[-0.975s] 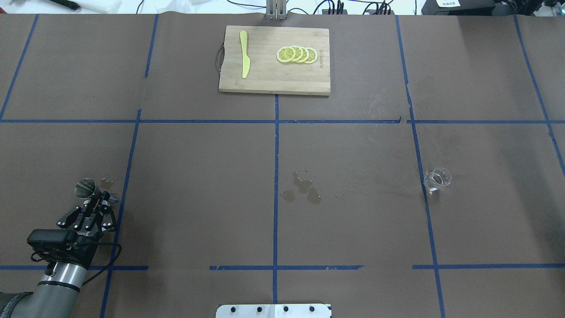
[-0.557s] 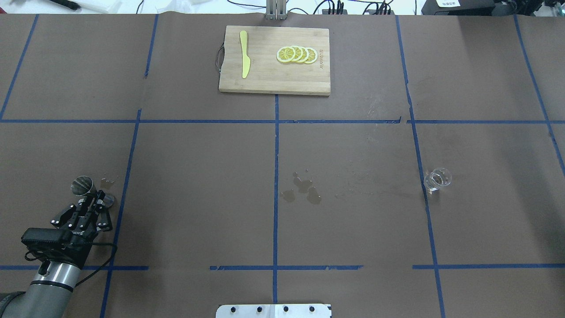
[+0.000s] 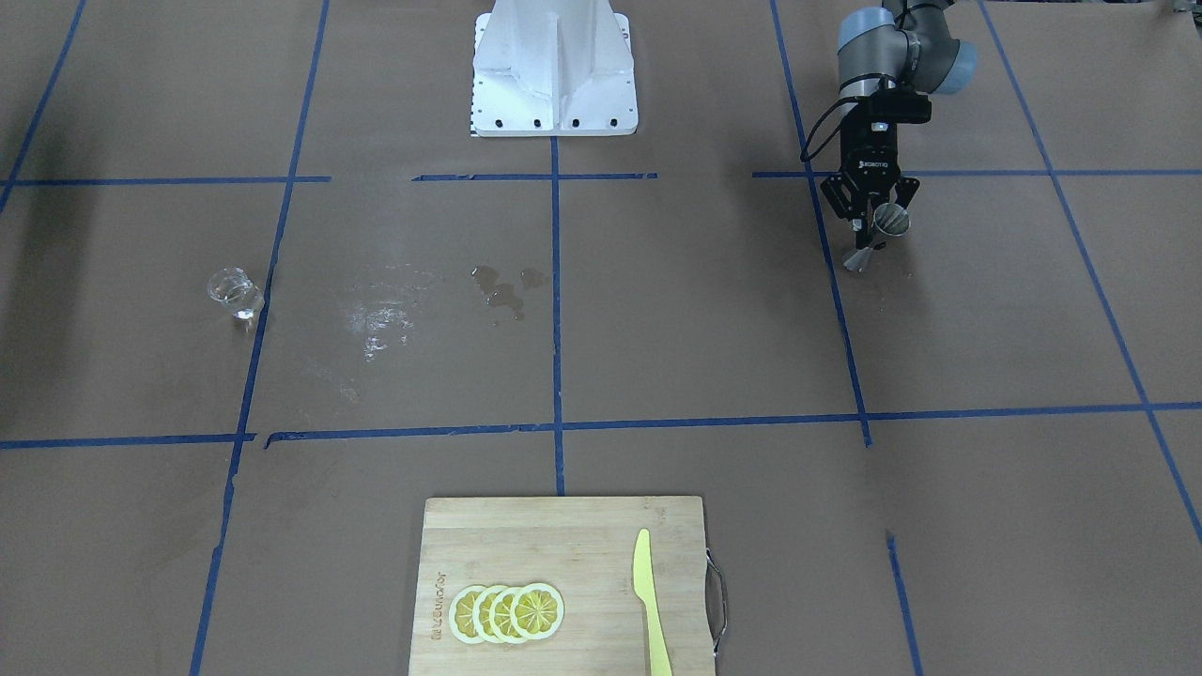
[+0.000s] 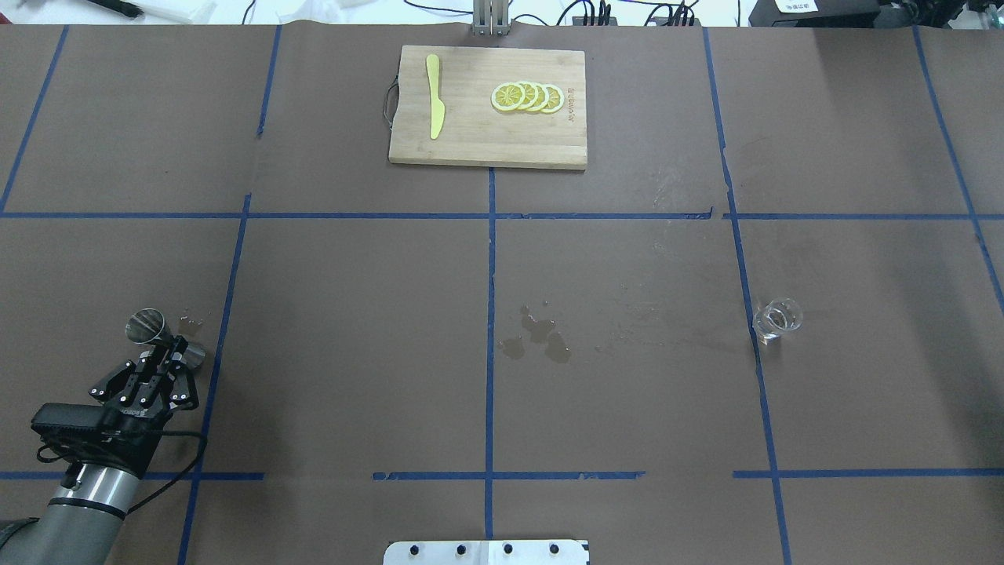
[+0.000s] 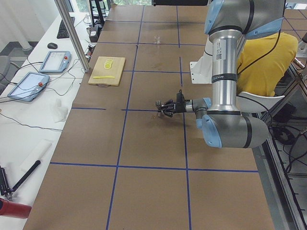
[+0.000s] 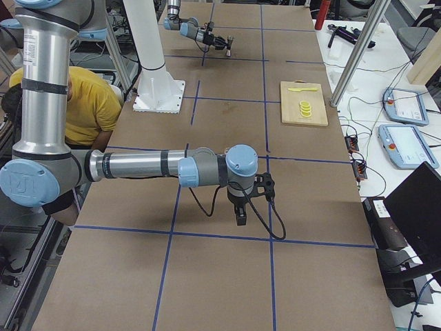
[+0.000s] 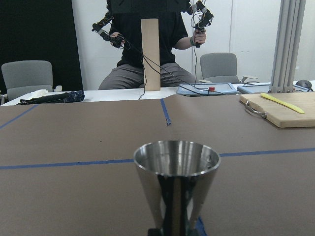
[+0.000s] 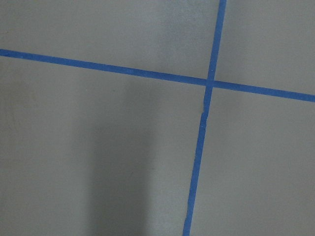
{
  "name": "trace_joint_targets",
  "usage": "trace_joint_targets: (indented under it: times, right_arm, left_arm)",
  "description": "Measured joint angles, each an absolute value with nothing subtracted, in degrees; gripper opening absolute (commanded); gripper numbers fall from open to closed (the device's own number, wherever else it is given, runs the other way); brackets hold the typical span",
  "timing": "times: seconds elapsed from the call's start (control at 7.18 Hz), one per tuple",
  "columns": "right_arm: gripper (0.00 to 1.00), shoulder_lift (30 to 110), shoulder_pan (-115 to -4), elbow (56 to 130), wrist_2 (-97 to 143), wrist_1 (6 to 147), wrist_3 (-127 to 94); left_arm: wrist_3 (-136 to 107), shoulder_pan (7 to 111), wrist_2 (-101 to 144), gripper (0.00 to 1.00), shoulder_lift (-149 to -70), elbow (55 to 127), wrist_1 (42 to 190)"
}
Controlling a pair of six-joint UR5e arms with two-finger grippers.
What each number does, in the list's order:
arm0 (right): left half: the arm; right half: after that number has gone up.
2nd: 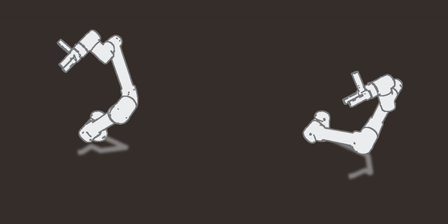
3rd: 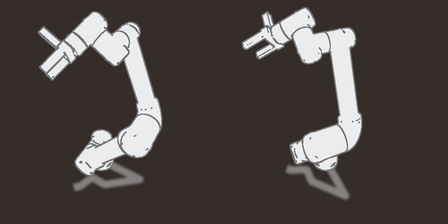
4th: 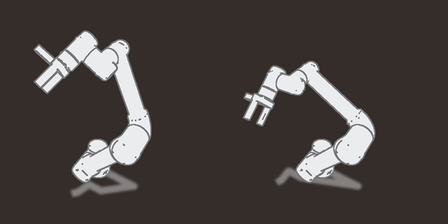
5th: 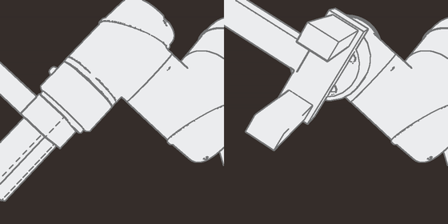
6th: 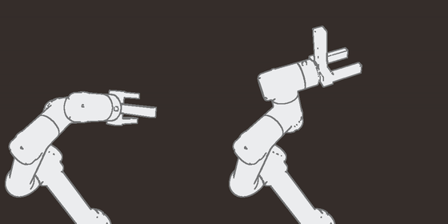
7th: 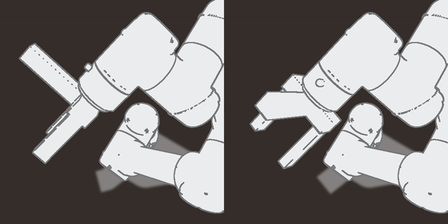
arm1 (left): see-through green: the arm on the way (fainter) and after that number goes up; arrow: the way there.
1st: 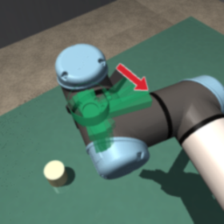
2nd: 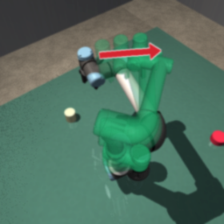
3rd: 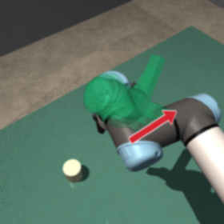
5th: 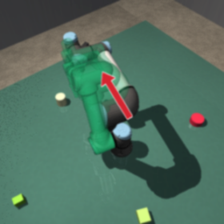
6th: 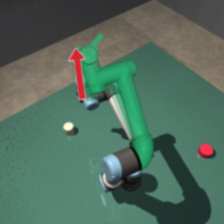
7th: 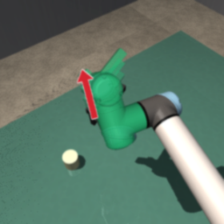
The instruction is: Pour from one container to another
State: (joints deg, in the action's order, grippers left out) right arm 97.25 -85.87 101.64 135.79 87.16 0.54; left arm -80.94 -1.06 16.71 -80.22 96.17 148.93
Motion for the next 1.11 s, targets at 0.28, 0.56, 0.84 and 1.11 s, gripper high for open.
trace_joint_targets:
  times: [0.28, 0.56, 0.84, 1.11]
  right_arm:
    - [1.00, 97.34, -85.87, 102.53, 135.85, 86.90, 0.39]
    - [1.00, 98.41, -85.87, 103.53, 135.93, 83.71, 0.23]
    - [1.00, 100.13, -85.87, 103.71, 136.10, 78.27, 0.13]
    - [1.00, 100.63, -85.85, 104.23, 138.07, 76.04, 0.04]
  left_arm:
    - [-73.10, -1.06, 16.86, 0.00, -80.67, 96.52, 157.62]
    - [-55.25, -1.40, 16.98, 0.00, -82.34, 96.19, 173.89]
    - [-43.88, -1.59, 16.98, 0.00, -87.69, 96.06, 180.56]
    - [-34.14, -1.86, 17.26, 0.00, -94.74, 96.03, 181.66]
